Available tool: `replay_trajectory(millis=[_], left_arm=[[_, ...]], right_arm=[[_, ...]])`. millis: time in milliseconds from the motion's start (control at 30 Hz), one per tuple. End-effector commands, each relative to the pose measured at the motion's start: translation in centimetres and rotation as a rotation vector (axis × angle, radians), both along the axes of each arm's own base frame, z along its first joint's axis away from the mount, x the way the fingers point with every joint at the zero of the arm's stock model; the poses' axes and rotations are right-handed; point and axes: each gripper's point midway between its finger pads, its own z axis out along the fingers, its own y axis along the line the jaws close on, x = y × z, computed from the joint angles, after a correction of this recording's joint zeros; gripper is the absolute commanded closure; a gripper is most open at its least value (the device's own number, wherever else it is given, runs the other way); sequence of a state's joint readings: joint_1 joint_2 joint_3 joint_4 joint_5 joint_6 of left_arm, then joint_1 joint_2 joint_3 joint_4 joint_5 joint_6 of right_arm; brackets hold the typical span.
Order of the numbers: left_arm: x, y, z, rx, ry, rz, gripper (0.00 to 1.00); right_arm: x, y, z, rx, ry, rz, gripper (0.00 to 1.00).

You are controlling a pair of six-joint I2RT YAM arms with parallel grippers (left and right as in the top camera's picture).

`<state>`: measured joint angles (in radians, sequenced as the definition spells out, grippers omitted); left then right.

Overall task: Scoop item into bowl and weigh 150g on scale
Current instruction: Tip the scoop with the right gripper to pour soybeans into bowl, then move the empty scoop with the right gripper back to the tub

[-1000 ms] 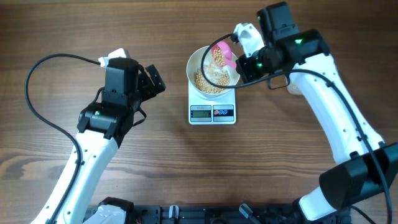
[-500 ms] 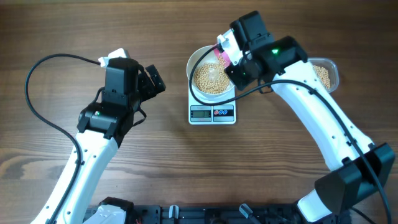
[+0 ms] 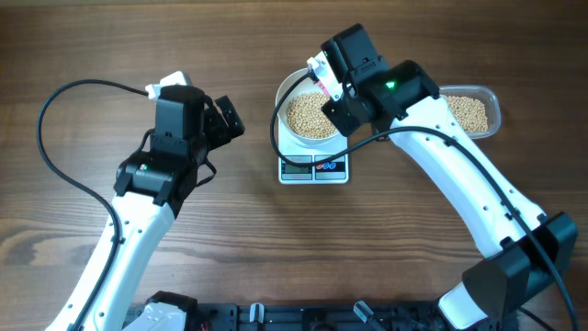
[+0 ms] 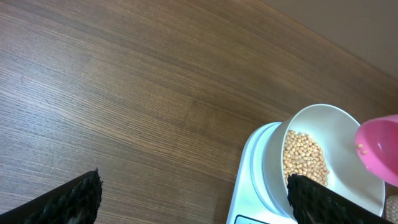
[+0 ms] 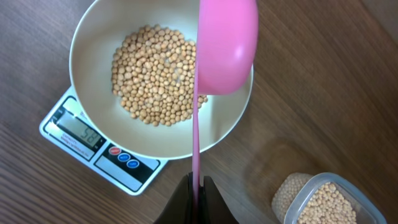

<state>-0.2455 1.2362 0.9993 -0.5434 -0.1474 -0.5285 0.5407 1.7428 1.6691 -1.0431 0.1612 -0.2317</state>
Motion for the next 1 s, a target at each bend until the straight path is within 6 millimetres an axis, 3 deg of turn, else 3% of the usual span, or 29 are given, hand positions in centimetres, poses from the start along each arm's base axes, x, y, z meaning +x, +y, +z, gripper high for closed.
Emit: replay_trajectory(millis=[0,267,433,700,833,967], left_arm=[[0.1,0.3,0.0,0.000,0.001,0.007,0.00],[0.1,0.3,0.0,0.000,0.001,0.007,0.00],[0.1,0.3,0.0,0.000,0.001,0.007,0.00],[0.1,0.3,0.0,0.000,0.002,0.007,0.00],[0.1,0.3,0.0,0.000,0.001,0.007,0.00],[0.1,0.3,0.0,0.000,0.001,0.007,0.00]], right_arm=[[0.2,1.1,1.6,0.084,-0.026,-0.006,0.96],[0.4,0.7,2.4,0.158,-0.020,-0.052,0.96],[0.0,0.8,4.0,0.347,0.038,-0.037,0.96],[0.4,-2.5,8.1,0.783,0.170,-0.056,0.96],[1.1,-5.5,8.6,0.846,0.169,-0.117,0.96],[1.0,-6.6,9.8,0.952,0.190,-0.123,0.96]])
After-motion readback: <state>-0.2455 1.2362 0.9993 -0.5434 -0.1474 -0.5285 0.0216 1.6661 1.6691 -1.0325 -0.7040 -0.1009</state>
